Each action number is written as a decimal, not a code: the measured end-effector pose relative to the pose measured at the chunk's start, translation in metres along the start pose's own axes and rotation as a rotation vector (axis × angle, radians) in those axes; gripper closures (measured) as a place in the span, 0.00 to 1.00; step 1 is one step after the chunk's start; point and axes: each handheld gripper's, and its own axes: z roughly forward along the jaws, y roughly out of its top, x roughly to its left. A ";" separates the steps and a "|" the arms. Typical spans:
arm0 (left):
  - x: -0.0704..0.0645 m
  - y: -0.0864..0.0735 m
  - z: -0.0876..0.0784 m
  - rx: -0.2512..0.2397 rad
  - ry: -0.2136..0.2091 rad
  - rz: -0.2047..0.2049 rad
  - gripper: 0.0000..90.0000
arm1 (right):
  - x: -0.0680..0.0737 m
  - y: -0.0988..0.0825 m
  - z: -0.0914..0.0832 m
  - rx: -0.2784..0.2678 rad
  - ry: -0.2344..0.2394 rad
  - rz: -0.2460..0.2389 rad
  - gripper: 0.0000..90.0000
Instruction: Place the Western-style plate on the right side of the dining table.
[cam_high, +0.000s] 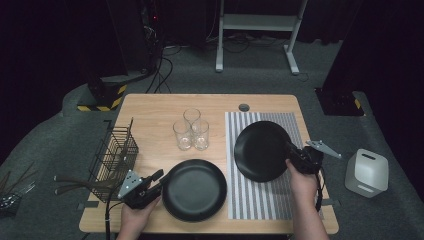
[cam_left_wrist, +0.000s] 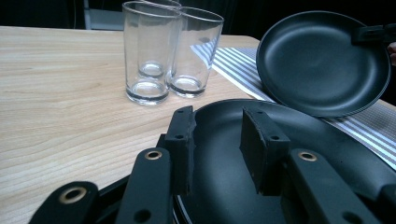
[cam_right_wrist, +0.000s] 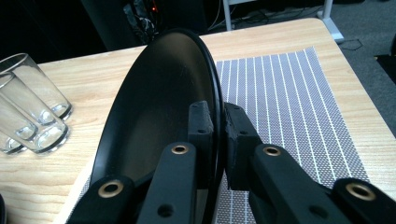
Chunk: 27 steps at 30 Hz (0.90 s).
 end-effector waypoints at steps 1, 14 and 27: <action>0.000 0.000 0.000 0.000 0.001 0.000 0.72 | -0.001 0.000 0.000 0.003 0.000 0.000 0.92; 0.003 -0.001 -0.001 -0.001 0.005 -0.005 0.72 | -0.013 0.000 0.008 0.045 0.010 0.029 0.91; 0.002 -0.002 0.001 0.005 0.001 -0.008 0.72 | -0.023 -0.002 0.013 0.080 0.014 0.054 0.90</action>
